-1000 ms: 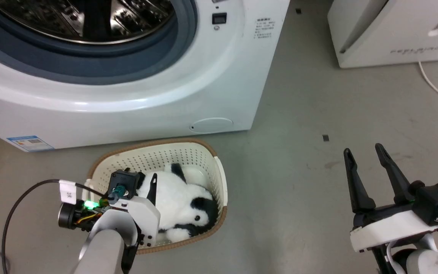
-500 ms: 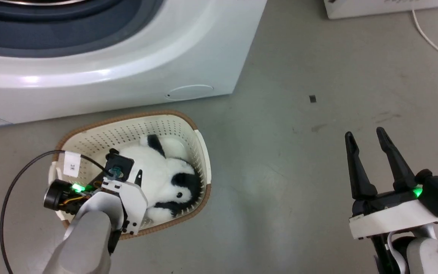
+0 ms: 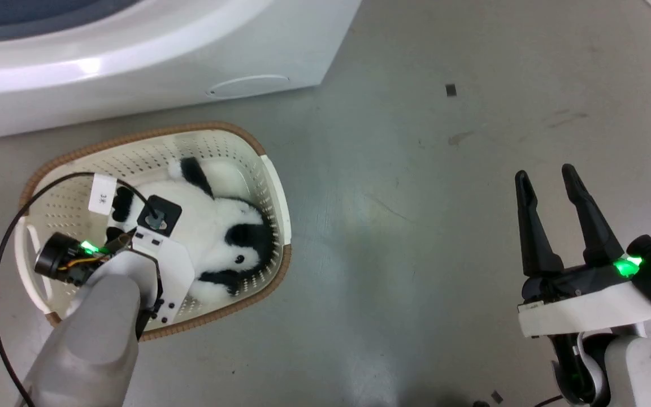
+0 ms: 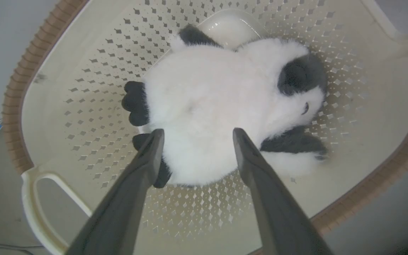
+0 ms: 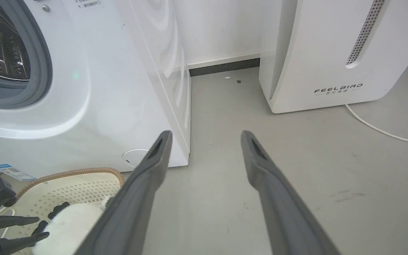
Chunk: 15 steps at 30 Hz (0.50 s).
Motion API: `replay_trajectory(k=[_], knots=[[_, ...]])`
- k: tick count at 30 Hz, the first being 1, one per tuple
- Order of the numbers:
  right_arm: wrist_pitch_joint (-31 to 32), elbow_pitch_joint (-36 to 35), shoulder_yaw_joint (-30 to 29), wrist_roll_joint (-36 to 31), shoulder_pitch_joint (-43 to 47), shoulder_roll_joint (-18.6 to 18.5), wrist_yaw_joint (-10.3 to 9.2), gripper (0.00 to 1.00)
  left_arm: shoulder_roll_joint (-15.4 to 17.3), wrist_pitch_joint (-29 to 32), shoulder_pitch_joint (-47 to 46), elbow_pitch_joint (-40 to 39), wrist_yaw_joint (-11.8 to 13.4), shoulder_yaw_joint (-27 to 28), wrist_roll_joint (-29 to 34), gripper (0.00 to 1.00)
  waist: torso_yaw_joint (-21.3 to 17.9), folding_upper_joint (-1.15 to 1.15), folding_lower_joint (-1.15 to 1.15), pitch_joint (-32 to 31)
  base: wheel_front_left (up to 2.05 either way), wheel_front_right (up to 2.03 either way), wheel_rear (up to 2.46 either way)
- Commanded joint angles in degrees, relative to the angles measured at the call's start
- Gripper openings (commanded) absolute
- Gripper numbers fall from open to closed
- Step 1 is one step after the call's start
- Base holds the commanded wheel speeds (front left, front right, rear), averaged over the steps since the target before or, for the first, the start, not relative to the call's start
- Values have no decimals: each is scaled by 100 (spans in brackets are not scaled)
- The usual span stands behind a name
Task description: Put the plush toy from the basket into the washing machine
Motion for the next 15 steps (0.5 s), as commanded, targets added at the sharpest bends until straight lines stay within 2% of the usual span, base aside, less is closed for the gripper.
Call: replay_trajectory(k=[1, 15], knots=[[-76, -51, 27, 91, -155, 1, -2, 100, 93, 98, -277, 208, -44, -122, 52, 100, -99, 0, -1, 229, 0, 0, 0], [-243, -101, 106, 414, -433, 1, -3, 100, 278, 267, -993, 1033, -58, -552, 13, 100, -313, 0, -1, 955, 0, 0, 0]])
